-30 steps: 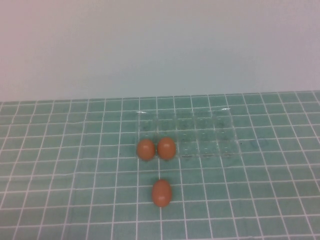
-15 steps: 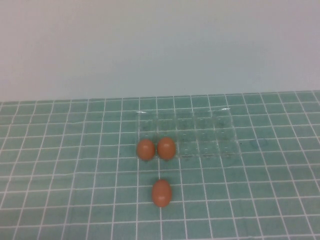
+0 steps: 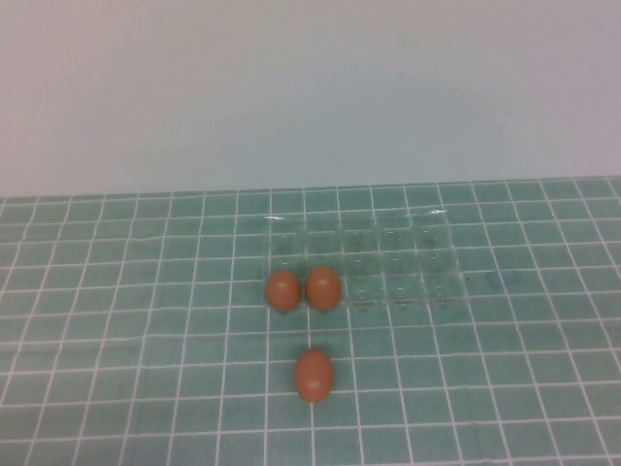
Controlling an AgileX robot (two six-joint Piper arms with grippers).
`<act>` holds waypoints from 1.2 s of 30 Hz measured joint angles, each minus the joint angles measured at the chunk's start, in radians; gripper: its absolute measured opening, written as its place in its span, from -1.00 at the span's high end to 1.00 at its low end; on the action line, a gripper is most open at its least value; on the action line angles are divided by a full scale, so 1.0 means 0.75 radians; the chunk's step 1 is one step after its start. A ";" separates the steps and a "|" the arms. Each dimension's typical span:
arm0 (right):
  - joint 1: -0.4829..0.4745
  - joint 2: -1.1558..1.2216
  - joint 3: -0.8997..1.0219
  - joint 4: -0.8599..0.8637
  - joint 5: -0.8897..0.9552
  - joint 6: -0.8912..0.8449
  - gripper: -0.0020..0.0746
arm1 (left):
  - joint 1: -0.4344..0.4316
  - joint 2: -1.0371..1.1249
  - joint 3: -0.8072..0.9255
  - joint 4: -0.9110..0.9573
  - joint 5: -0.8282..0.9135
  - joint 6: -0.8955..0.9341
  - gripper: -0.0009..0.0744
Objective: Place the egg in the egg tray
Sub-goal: Pick up the egg
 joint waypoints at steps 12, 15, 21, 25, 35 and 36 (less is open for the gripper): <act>0.230 0.612 -0.546 0.000 0.390 -0.278 0.95 | 0.000 0.000 0.000 0.000 0.000 0.000 0.98; 0.274 0.736 -0.644 0.001 0.457 -0.260 0.95 | 0.000 0.000 0.000 0.000 0.000 0.000 0.98; 0.334 0.891 -0.676 0.027 0.530 -0.223 0.95 | 0.000 0.000 0.000 0.000 0.000 0.000 0.98; 0.387 0.970 -0.676 0.024 0.562 -0.114 0.95 | 0.000 0.000 0.000 0.000 0.000 0.000 0.98; 0.703 1.136 -0.781 -0.246 0.602 0.330 0.95 | 0.000 0.000 0.000 0.000 0.000 0.000 0.98; 0.736 1.156 -0.813 -0.282 0.612 0.373 0.95 | 0.000 0.000 0.000 0.000 0.000 0.000 0.98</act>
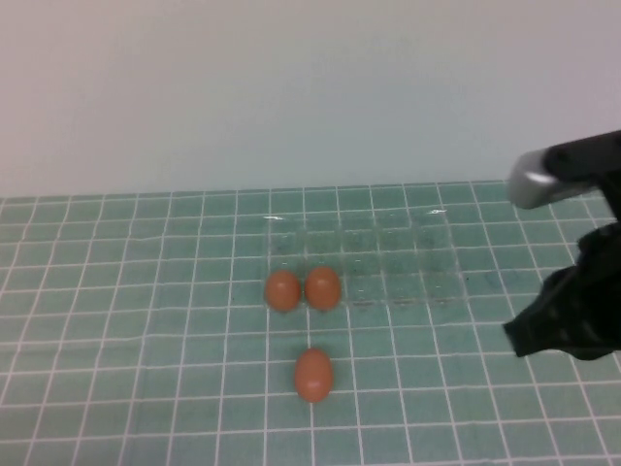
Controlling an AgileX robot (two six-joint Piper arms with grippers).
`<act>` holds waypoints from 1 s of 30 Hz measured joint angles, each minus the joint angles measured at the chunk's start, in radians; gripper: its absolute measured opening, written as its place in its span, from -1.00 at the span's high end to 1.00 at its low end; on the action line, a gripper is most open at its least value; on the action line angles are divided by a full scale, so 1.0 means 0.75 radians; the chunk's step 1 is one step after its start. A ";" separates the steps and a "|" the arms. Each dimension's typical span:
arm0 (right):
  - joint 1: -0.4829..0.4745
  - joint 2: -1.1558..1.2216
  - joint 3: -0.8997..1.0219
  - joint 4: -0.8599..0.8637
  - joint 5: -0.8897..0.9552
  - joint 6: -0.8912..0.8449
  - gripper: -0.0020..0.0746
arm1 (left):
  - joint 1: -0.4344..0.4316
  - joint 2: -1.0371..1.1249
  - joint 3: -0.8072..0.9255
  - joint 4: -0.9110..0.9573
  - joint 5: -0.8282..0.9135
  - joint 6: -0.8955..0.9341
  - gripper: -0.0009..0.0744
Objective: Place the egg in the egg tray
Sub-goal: Pick up the egg
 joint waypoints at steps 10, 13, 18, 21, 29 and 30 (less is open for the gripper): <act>0.250 0.338 -0.306 -0.158 0.082 0.222 0.95 | 0.000 0.000 0.000 0.000 0.000 0.000 0.98; 0.289 0.446 -0.396 -0.158 0.084 0.241 0.95 | 0.000 0.000 0.000 0.000 0.000 0.000 0.98; 0.299 0.634 -0.543 -0.139 0.109 0.272 0.95 | 0.000 0.000 0.000 0.000 0.000 0.000 0.98; 0.299 0.732 -0.626 -0.155 0.133 0.272 0.95 | 0.000 0.000 0.000 0.000 0.000 0.000 0.98; 0.299 0.902 -0.799 -0.160 0.185 0.283 0.62 | 0.000 0.000 0.000 0.000 0.000 0.000 0.98; 0.299 0.916 -0.806 -0.160 0.188 0.291 0.53 | 0.000 0.000 0.000 0.000 0.000 0.000 0.98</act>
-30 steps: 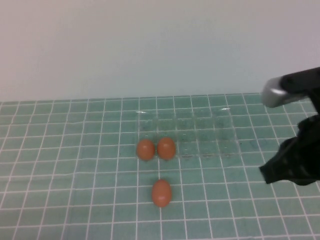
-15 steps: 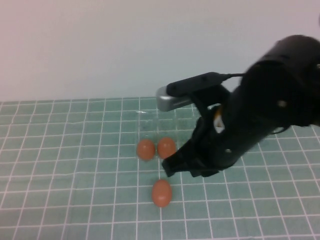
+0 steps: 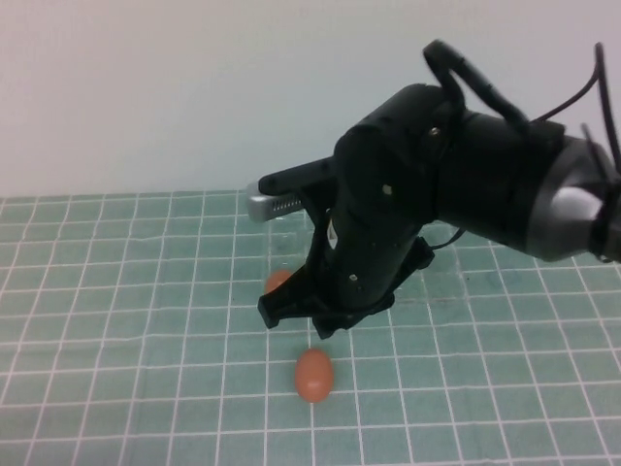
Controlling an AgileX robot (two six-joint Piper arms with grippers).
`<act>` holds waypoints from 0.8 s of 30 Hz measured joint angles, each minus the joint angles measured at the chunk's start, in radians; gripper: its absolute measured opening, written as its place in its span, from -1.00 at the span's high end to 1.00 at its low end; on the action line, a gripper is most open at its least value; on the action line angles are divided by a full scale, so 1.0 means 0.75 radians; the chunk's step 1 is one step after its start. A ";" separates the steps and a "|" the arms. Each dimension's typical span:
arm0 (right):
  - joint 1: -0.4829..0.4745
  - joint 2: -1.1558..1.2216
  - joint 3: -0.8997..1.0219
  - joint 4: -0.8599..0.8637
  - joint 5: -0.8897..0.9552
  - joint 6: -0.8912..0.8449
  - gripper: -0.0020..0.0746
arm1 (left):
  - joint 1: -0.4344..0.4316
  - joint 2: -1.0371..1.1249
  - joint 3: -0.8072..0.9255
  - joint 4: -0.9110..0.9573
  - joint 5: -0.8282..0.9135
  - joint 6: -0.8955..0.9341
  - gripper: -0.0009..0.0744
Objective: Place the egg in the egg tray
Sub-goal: Pick up the egg
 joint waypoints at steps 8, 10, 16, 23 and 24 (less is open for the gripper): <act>0.000 0.098 -0.003 0.003 -0.003 0.071 -0.17 | 0.000 0.000 0.000 0.000 0.000 0.000 0.98; 0.000 0.134 -0.005 0.013 -0.016 0.081 -0.21 | 0.000 0.000 0.000 0.000 0.000 0.000 0.98; 0.000 0.223 -0.005 0.032 -0.052 0.140 -0.24 | 0.000 0.000 0.000 0.000 0.000 0.000 0.98; 0.000 0.277 -0.047 0.043 -0.090 0.170 -0.25 | 0.000 0.000 0.000 0.000 0.000 0.000 0.98; 0.000 0.280 -0.050 0.043 -0.093 0.170 -0.25 | 0.000 0.000 0.000 0.000 0.000 0.000 0.98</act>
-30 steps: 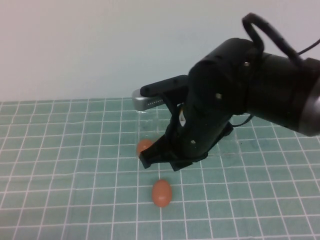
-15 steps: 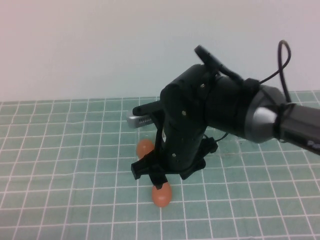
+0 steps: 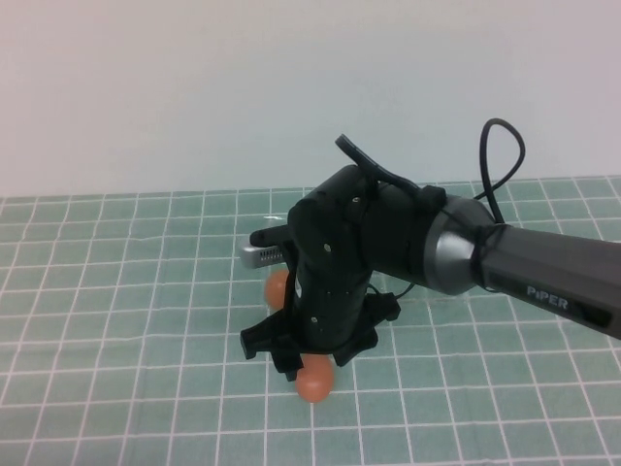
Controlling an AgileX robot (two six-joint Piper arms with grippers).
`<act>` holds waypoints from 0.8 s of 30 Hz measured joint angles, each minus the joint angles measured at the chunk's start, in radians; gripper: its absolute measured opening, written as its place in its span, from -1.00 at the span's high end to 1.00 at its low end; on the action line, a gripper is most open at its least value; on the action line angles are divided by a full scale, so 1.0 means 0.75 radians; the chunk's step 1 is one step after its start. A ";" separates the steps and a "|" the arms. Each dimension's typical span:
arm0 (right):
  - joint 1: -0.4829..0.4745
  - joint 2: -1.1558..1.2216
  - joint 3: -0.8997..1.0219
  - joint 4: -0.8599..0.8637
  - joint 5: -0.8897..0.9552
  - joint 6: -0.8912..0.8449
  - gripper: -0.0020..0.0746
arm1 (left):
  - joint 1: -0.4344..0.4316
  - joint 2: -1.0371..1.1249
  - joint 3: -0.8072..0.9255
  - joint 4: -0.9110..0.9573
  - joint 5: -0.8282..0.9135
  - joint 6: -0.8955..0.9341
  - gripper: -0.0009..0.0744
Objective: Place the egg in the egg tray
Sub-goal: Pick up the egg
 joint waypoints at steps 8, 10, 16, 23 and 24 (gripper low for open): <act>0.000 0.022 -0.021 -0.009 -0.001 0.034 -0.45 | 0.000 0.000 0.000 0.000 0.000 0.000 0.98; 0.000 0.022 -0.021 -0.024 -0.001 0.063 -0.48 | 0.000 0.000 0.000 0.000 0.000 0.000 0.98; 0.000 0.022 -0.021 -0.061 0.009 0.124 -0.51 | 0.000 0.000 0.000 0.000 0.000 0.000 0.98; 0.000 0.081 -0.021 -0.063 0.006 0.150 -0.51 | 0.000 0.000 0.000 0.000 0.000 0.000 0.98; 0.000 0.091 -0.021 -0.059 0.004 0.150 -0.51 | 0.000 0.000 0.000 0.000 0.000 0.000 0.98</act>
